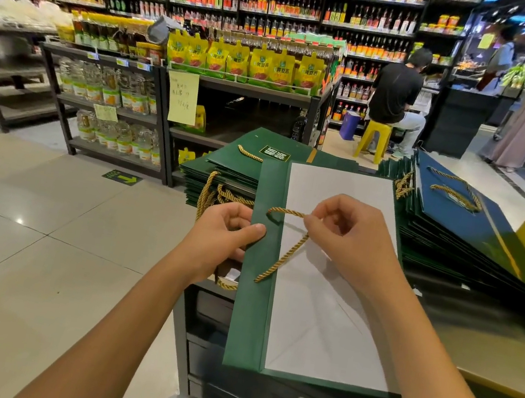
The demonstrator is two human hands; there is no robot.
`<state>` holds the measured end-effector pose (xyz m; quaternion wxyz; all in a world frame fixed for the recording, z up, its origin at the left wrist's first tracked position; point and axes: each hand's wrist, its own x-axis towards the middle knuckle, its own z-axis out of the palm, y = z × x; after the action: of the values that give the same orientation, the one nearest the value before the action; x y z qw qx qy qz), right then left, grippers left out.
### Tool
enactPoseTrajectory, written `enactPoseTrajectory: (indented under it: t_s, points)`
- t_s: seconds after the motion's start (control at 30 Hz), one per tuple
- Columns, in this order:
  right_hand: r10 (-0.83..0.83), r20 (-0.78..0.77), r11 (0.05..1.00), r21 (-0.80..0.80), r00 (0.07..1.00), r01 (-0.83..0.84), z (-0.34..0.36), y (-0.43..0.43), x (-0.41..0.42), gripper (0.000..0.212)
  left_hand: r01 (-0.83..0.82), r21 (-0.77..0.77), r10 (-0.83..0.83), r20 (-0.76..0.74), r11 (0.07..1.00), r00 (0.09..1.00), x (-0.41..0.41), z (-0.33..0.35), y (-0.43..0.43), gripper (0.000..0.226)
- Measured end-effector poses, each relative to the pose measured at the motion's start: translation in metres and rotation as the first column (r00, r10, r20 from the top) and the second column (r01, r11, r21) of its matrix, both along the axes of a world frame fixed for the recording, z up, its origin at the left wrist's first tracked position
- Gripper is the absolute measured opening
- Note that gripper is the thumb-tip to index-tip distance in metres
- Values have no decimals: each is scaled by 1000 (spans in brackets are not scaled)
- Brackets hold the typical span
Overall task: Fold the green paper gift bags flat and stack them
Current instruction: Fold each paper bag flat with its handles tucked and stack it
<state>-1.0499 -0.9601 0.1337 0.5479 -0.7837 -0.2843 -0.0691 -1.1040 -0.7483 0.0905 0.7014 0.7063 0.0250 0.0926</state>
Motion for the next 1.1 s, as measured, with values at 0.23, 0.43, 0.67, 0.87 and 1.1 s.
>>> enactPoseTrajectory:
  t_s: [0.23, 0.43, 0.67, 0.87, 1.1]
  points:
    - [288, 143, 942, -220, 947, -253, -34, -2, -19, 31, -3, 8, 3, 9, 1000, 1000, 0, -2, 1, 17]
    - [271, 288, 903, -407, 919, -138, -48, 1, -14, 10, -1, 44, 0, 6, 999, 1000, 1, -3, 2, 19]
    - [242, 88, 968, -91, 966, -234, -43, -3, -21, 8, 16, 24, -16, 16, 1000, 1000, 0, -4, 4, 23]
    - [108, -42, 939, 333, 993, -88, -34, -7, -18, 13, 3, 43, -5, 26, 999, 1000, 0, -4, 3, 21]
    - [57, 75, 986, 151, 996, -67, -41, -7, -19, 12, -14, 58, 12, 29, 998, 999, 0, -2, 0, 20]
